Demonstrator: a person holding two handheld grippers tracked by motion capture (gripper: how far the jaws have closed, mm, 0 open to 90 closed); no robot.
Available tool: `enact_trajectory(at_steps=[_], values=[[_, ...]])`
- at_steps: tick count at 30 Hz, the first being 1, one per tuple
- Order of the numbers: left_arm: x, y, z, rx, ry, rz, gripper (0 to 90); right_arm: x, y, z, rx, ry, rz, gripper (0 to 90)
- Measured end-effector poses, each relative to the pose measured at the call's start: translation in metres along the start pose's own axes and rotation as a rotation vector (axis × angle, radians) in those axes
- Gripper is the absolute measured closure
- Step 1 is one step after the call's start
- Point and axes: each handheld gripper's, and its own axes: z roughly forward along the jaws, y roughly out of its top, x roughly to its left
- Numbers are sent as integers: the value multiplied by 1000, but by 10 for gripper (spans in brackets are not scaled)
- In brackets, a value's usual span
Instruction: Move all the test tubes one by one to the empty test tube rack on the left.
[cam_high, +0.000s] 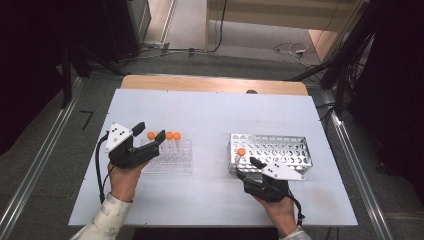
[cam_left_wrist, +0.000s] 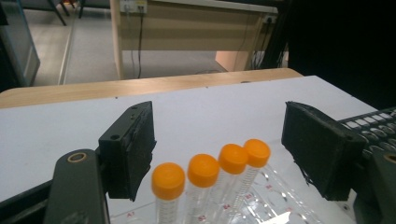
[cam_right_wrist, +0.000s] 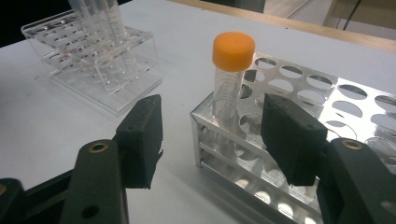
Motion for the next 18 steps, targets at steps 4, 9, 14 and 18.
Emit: enact_trajectory(at_steps=[4, 9, 14, 18], values=[[-6, 1, -1, 1, -19, 8, 251, -4, 2, 8, -7, -12, 16, 396], [-13, 3, -2, 5, -49, 7, 250, -5, 3, 18, -5, -17, 8, 435], [-20, 3, -2, 7, -71, 19, 252, -6, 4, 23, -18, -26, -9, 507], [-24, 3, -2, 14, -83, 24, 252, -8, 4, 26, -22, -25, -11, 564]])
